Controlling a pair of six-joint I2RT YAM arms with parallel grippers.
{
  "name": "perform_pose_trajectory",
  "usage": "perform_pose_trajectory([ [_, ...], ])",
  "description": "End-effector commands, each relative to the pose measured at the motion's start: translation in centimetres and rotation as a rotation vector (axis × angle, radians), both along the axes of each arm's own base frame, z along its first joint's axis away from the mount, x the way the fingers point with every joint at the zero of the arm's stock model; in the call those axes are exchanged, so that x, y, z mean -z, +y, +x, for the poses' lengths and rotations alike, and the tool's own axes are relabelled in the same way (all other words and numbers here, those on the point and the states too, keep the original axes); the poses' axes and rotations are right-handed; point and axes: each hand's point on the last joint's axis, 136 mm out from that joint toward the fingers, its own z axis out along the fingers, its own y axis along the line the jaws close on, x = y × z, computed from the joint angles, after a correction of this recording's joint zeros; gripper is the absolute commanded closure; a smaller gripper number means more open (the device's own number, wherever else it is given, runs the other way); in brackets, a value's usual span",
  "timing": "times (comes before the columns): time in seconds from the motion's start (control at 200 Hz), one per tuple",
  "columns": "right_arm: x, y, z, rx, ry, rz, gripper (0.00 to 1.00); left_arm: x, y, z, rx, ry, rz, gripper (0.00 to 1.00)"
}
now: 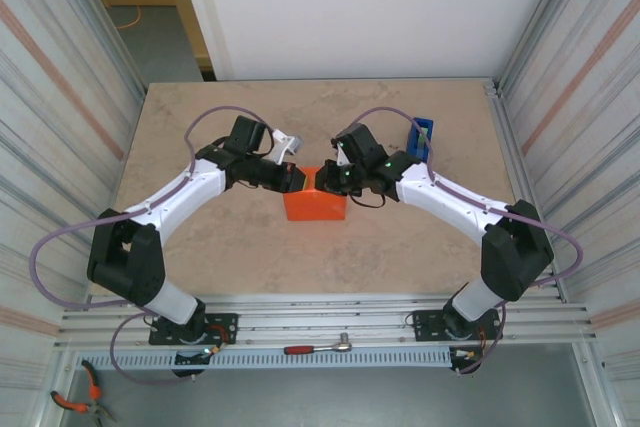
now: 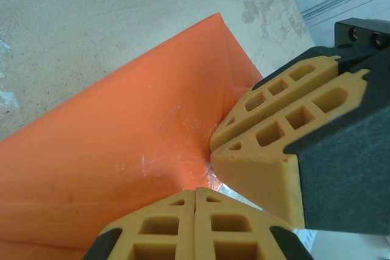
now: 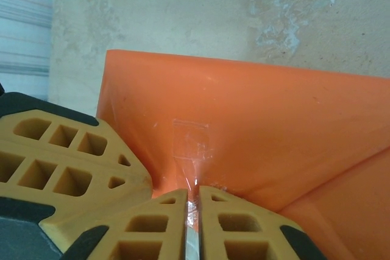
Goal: Wrap the gift box in paper
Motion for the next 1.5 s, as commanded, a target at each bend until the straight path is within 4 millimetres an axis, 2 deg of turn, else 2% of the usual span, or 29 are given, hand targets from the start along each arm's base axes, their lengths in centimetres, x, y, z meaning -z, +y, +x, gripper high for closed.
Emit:
perform_pose_trajectory([
  [0.0, 4.9, -2.5, -1.9, -0.023, 0.080, -0.223, 0.83, 1.2, 0.9, -0.8, 0.000, 0.012, 0.047, 1.00],
  [0.21, 4.8, -2.4, -1.9, -0.043, 0.052, -0.251, 0.82, 1.5, 1.0, -1.0, -0.001, 0.015, 0.055, 1.00],
  [0.431, 3.8, -1.8, -2.0, -0.081, 0.029, -0.219, 0.84, 1.8, 1.1, -1.0, -0.005, 0.019, 0.062, 1.00],
  [1.062, 2.3, -1.4, -2.0, -0.119, 0.006, -0.186, 0.73, 2.2, 1.2, -1.0, -0.006, 0.030, 0.072, 1.00],
  [1.283, 2.1, -1.7, -1.8, -0.092, 0.024, -0.168, 0.67, 2.2, 1.2, -1.0, -0.004, 0.029, 0.073, 1.00],
  [1.498, 1.9, -1.0, -2.2, -0.037, 0.087, -0.112, 0.62, 2.3, 1.2, -1.0, -0.003, 0.032, 0.073, 1.00],
])
